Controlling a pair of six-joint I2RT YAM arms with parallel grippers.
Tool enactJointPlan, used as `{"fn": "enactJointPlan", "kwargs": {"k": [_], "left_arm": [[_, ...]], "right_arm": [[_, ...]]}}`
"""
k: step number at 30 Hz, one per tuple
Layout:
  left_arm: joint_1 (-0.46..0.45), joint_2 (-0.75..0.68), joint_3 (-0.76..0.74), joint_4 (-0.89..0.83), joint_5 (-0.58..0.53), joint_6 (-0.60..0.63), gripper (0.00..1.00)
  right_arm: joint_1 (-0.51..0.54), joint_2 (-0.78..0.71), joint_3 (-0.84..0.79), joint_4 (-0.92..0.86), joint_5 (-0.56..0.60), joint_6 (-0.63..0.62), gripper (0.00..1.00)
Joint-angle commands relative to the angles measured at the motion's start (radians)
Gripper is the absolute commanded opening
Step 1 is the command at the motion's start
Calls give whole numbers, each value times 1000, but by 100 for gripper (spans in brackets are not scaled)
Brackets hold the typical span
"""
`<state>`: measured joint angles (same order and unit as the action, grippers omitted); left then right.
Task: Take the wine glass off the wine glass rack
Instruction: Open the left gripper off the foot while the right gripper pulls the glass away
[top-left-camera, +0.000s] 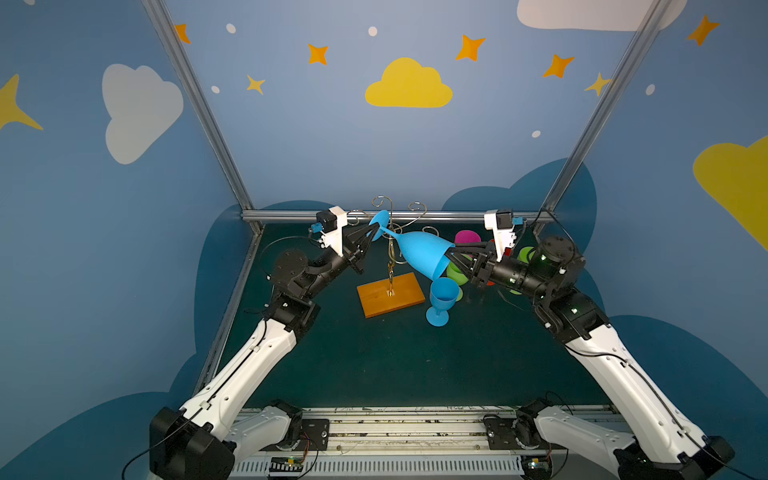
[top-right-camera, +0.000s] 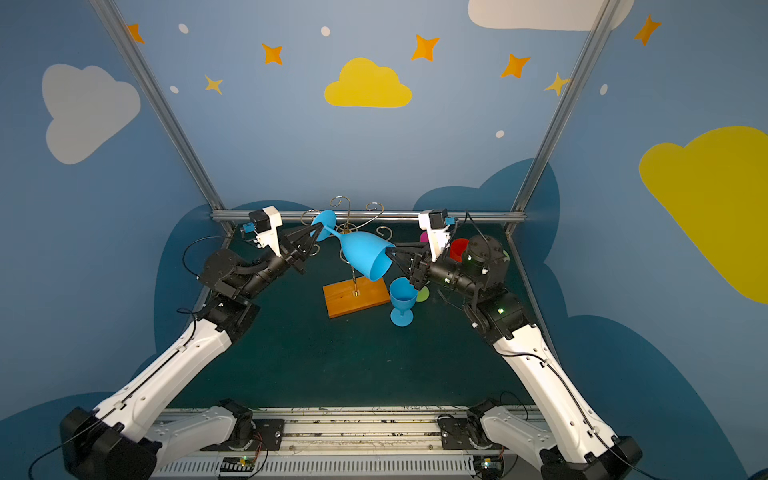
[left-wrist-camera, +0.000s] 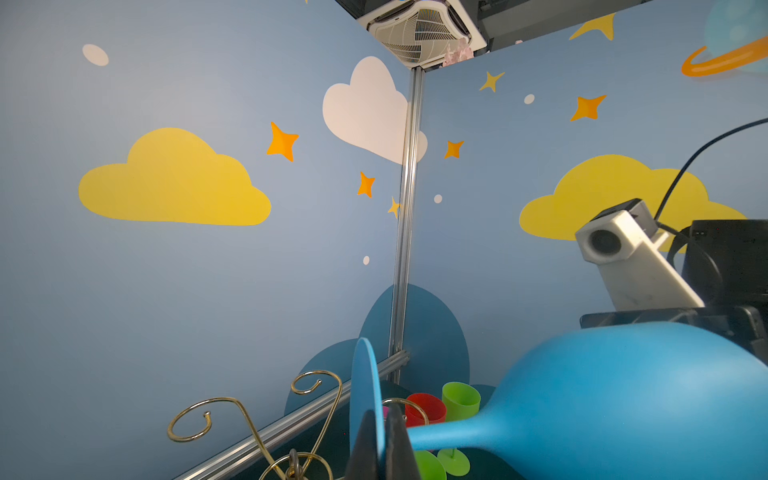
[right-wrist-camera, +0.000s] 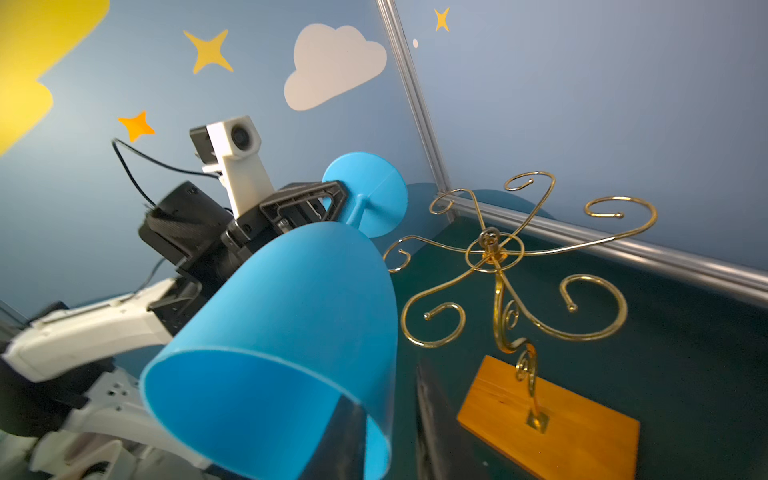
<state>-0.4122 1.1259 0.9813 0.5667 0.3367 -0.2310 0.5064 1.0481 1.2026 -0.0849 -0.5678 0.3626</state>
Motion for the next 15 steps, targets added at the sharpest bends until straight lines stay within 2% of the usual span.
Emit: {"fn": "enactJointPlan", "kwargs": {"k": [1, 4, 9, 11, 13, 15], "left_arm": [[0, -7, -3, 33, 18, -4, 3], [3, -10, -1, 26, 9, -8, 5], [9, -23, -7, 21, -3, -4, 19], [12, -30, -11, 19, -19, 1, 34], [17, -37, -18, 22, -33, 4, 44], [20, -44, -26, 27, -53, 1, 61]], "right_arm": [[10, 4, 35, 19, 5, -1, 9], [14, 7, 42, 11, 21, 1, 1], [15, -8, 59, 5, 56, -6, 0], [15, -14, 74, -4, 59, -15, 0], [15, -17, 97, -25, 64, -31, 0], [15, -27, 117, -43, 75, -47, 0]]}}
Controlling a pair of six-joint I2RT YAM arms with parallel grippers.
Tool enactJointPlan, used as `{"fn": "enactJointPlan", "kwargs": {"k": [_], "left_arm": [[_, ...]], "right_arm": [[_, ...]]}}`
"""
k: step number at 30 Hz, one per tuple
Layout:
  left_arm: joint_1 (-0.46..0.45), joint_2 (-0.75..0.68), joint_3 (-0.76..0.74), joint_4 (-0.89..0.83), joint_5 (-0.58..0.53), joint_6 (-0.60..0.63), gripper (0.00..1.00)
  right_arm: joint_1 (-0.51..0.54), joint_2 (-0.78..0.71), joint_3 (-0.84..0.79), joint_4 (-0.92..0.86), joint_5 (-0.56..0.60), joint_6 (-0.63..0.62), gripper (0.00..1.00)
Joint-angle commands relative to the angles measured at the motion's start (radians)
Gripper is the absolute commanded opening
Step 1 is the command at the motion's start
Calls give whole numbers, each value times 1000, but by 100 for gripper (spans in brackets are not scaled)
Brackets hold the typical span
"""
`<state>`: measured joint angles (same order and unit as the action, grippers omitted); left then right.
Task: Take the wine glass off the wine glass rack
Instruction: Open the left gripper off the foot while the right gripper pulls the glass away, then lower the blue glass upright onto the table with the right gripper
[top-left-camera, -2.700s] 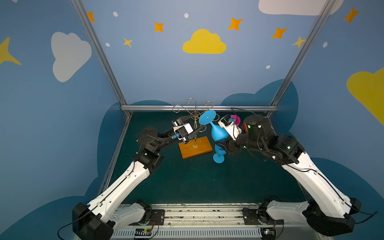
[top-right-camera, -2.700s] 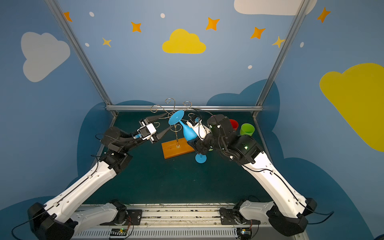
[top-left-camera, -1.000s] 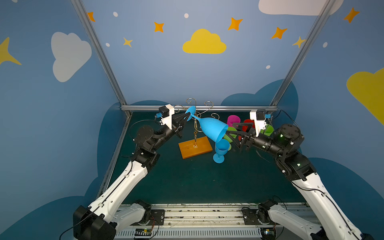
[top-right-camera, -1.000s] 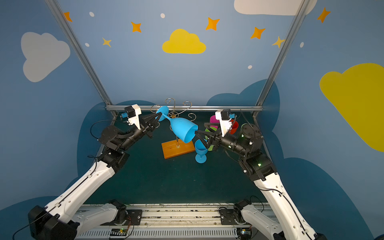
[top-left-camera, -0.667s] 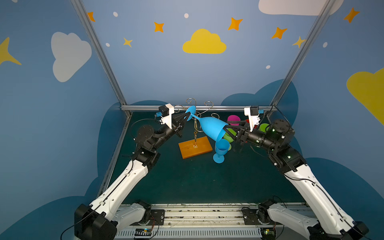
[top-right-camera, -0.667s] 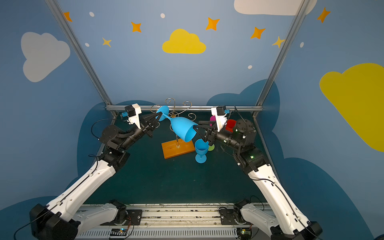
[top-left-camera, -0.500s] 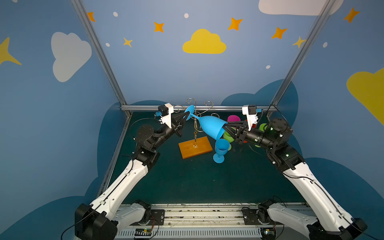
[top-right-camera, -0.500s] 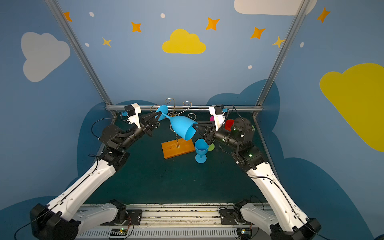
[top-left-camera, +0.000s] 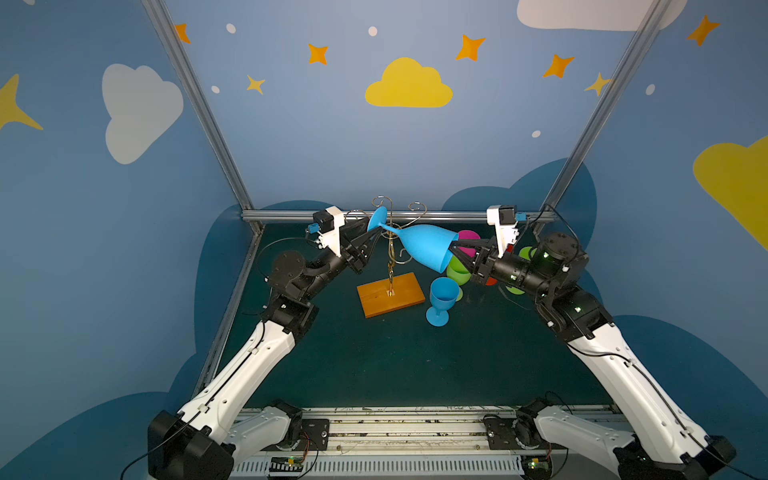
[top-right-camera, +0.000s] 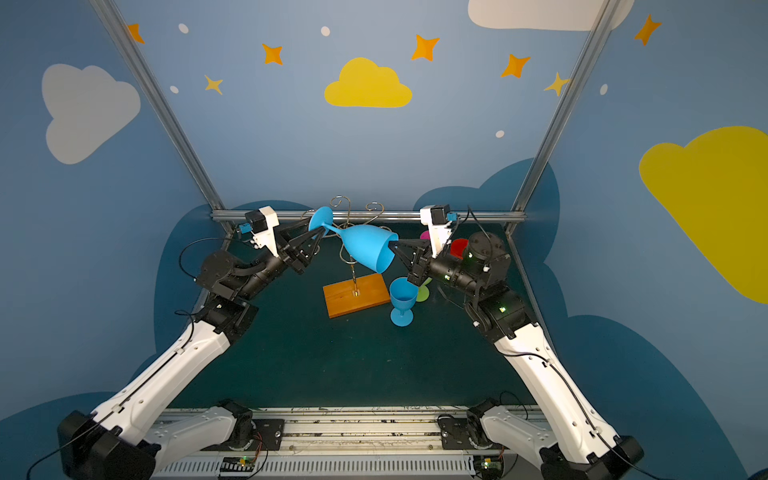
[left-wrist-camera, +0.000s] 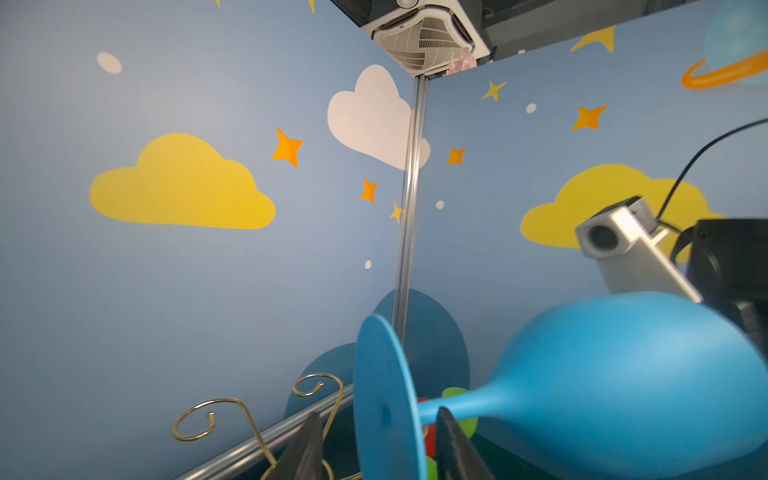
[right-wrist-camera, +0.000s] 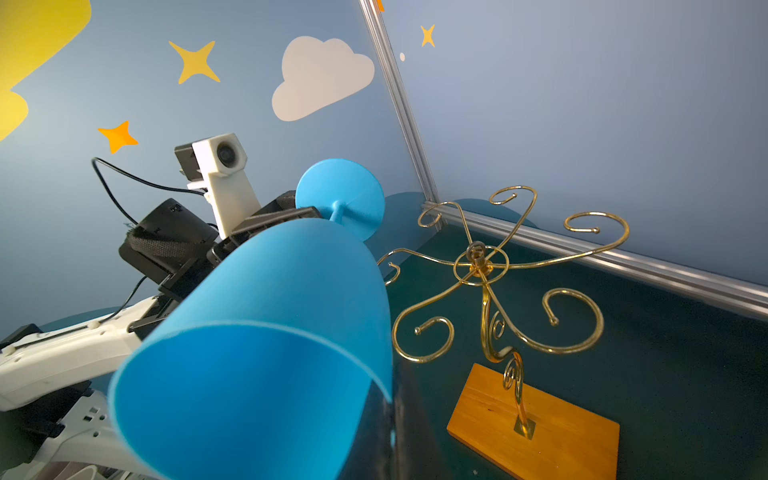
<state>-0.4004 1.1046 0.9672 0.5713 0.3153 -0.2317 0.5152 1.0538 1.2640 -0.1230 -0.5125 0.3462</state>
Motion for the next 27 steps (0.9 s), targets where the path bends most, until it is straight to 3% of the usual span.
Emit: {"fn": "enactJointPlan", "kwargs": {"k": [1, 6, 7, 11, 16, 23, 27], "left_arm": [[12, -28, -17, 22, -42, 2, 65], [49, -67, -57, 22, -155, -4, 98], [63, -78, -66, 25, -168, -10, 99], [140, -111, -118, 46, -244, -41, 99], [314, -135, -162, 44, -262, -146, 99], [490, -136, -217, 0, -204, -194, 99], [530, -130, -270, 13, -237, -161, 99]], "right_arm": [[6, -36, 63, -14, 25, -38, 0], [5, -66, 109, -98, 65, -98, 0], [5, -74, 114, -114, 74, -110, 0], [6, -100, 148, -168, 66, -137, 0], [46, -71, 282, -360, 29, -232, 0], [198, 7, 405, -680, 147, -369, 0], [285, 34, 402, -804, 255, -394, 0]]}}
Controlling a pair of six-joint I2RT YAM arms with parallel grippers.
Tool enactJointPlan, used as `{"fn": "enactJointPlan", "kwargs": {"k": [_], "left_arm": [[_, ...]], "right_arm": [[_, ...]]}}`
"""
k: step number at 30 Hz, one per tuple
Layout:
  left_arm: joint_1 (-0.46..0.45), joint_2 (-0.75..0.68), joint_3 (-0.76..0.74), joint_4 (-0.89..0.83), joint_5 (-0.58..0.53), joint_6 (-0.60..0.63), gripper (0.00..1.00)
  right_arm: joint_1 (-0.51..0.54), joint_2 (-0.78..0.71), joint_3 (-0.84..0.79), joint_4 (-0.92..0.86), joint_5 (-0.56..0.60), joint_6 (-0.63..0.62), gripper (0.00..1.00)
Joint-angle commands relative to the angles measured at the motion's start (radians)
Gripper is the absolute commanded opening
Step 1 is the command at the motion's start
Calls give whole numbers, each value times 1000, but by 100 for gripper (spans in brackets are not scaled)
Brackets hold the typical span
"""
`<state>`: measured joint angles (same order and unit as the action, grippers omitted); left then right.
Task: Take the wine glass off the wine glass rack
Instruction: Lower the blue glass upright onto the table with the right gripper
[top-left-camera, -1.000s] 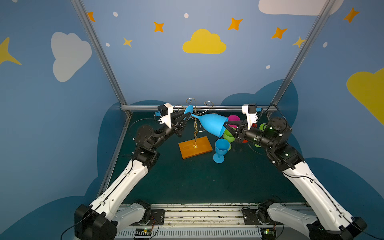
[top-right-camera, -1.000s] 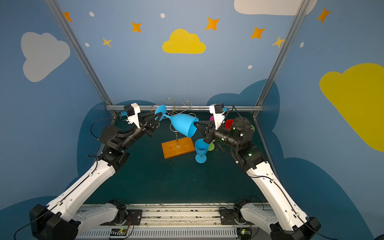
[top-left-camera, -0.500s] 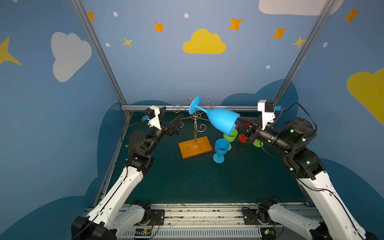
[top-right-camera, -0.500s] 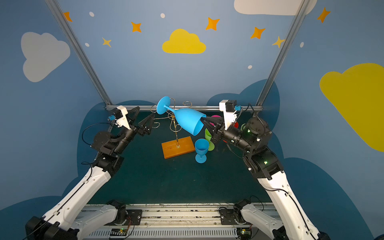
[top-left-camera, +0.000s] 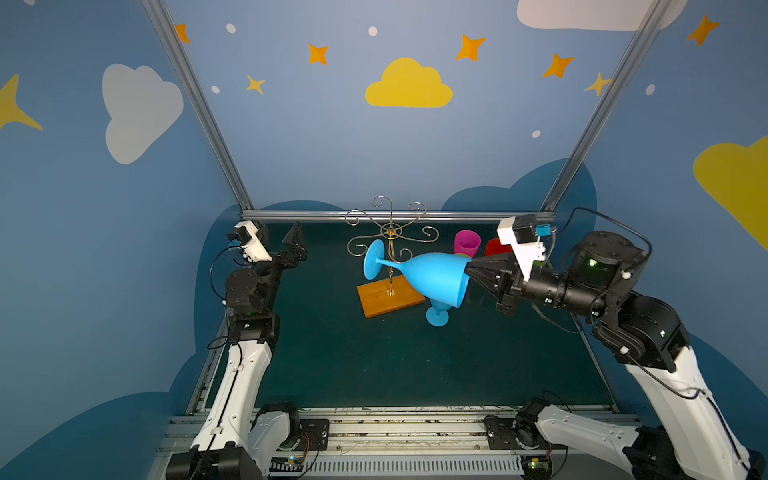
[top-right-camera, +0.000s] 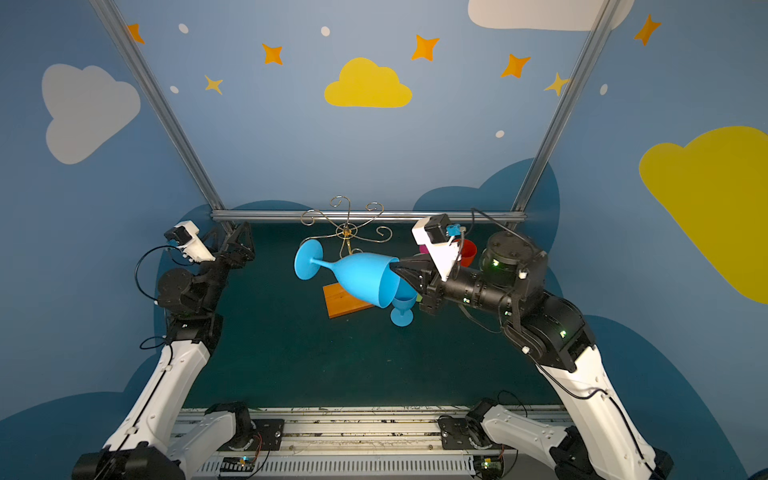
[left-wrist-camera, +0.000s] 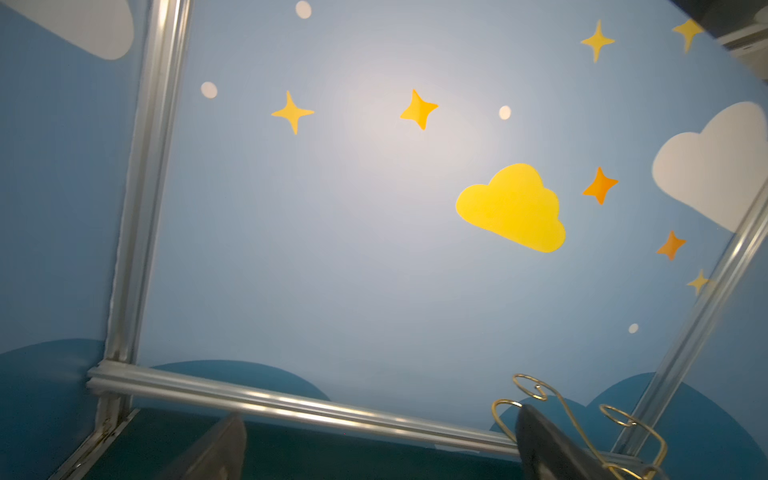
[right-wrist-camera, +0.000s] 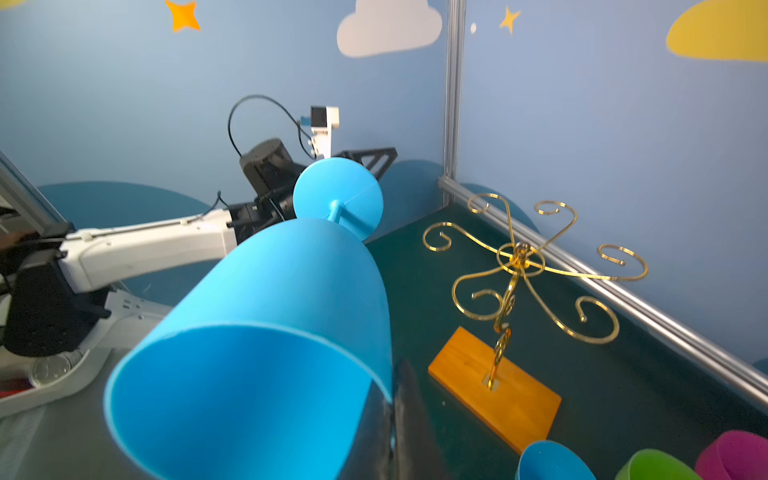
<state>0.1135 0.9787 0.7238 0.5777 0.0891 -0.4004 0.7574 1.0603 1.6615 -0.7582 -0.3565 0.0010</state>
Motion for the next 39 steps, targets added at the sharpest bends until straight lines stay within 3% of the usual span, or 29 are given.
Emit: {"fn": "enactJointPlan", "kwargs": {"k": [1, 5, 8, 18, 32, 39], "left_arm": [[21, -4, -40, 11, -16, 18, 99], [30, -23, -66, -6, -24, 39, 99], [33, -30, -69, -21, -38, 49, 99], [48, -39, -81, -32, -54, 45, 99], [49, -53, -81, -56, -74, 40, 99], [49, -53, -81, -63, -80, 43, 99]], "right_arm": [[71, 36, -2, -201, 141, -54, 0], [185, 56, -66, -309, 313, -46, 0], [226, 64, -137, -355, 369, 0, 0], [238, 93, -328, -408, 532, 149, 0], [165, 276, -404, -198, 498, 177, 0], [130, 362, -357, -222, 470, 203, 0]]}}
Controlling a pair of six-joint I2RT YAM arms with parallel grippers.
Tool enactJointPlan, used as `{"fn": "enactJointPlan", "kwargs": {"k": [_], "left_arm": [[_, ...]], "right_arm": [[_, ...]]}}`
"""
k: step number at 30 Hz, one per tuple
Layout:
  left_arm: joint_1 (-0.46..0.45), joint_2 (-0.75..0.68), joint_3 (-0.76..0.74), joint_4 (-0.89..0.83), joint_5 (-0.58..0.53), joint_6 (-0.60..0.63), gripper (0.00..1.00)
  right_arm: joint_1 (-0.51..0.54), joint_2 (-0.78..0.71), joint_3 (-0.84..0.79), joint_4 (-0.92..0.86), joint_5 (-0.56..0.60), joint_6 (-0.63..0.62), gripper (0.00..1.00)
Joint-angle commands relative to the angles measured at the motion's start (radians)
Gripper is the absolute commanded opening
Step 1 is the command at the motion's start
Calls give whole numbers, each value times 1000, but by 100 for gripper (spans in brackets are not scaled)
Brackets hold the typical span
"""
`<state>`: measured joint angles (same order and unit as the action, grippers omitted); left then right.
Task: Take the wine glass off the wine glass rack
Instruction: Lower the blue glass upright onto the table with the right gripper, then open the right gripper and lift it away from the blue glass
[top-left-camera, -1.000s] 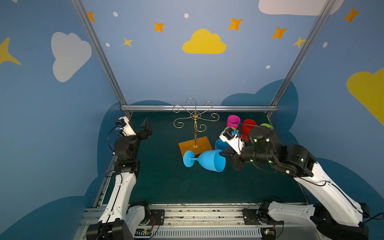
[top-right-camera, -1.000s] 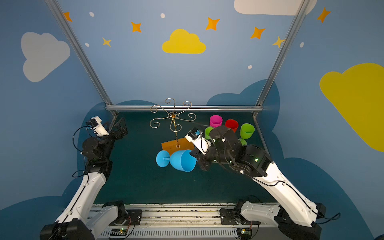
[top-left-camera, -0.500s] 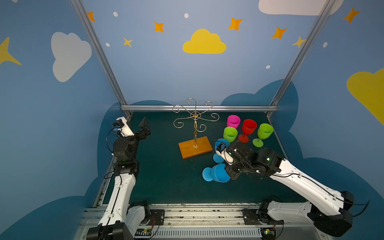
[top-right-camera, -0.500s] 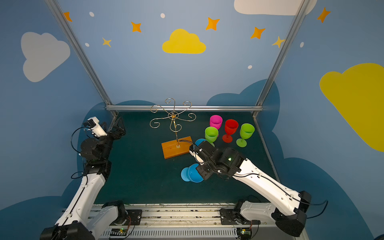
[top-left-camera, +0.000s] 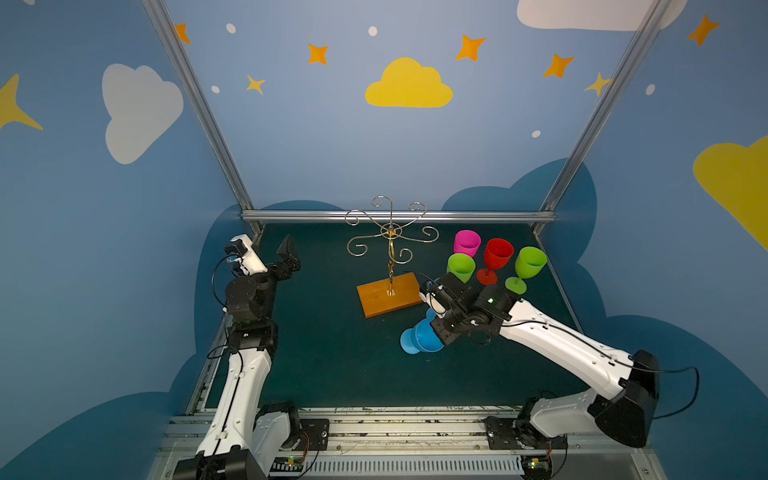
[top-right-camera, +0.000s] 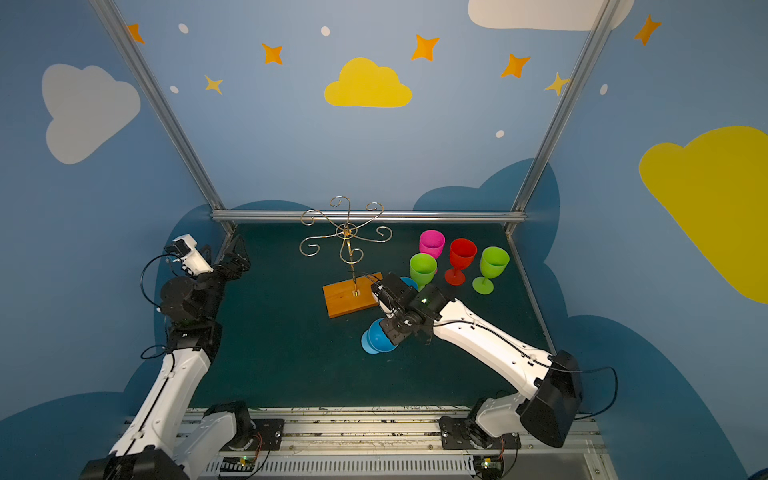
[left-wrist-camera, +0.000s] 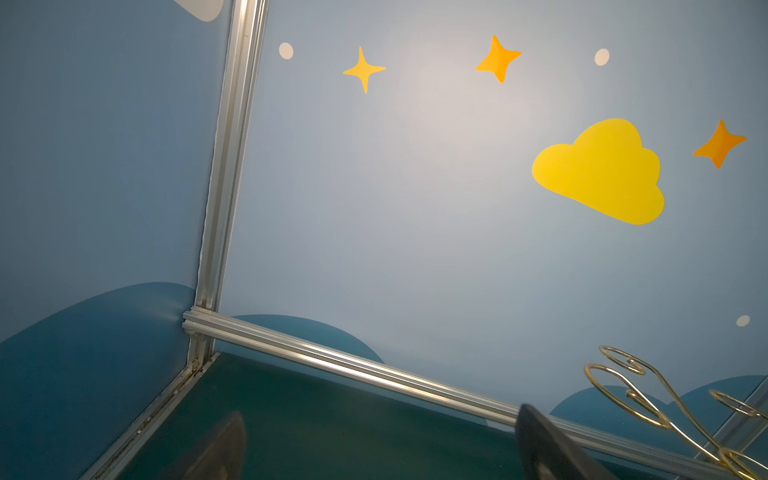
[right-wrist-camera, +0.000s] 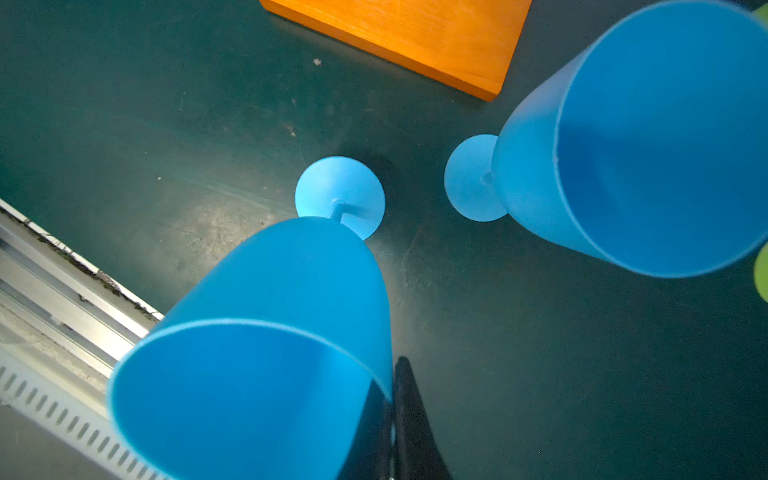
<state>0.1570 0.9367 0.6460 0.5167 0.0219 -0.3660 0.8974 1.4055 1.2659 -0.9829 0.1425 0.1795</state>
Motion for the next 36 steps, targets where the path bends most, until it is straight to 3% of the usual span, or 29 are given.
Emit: {"fn": "enactJointPlan", "kwargs": {"k": [1, 3, 10, 21, 24, 29, 36], "left_arm": [[5, -9, -3, -3, -14, 9, 99], [5, -8, -3, -5, -17, 10, 99], [4, -6, -2, -8, -20, 15, 99], [5, 2, -5, -10, -23, 23, 99], [4, 9, -6, -10, -23, 25, 99], [1, 29, -10, -7, -28, 32, 99], [-47, 114, -22, 4, -9, 105, 99]], "right_arm": [[-13, 31, 47, -3, -41, 18, 0], [-19, 55, 65, -18, -62, 17, 0], [-30, 142, 192, -124, -89, 72, 26], [-65, -49, 190, -1, -101, -14, 69], [-86, -176, 117, 97, -51, -34, 80], [-181, -428, -118, 379, 8, -69, 87], [-452, -587, -438, 721, 132, -94, 91]]}}
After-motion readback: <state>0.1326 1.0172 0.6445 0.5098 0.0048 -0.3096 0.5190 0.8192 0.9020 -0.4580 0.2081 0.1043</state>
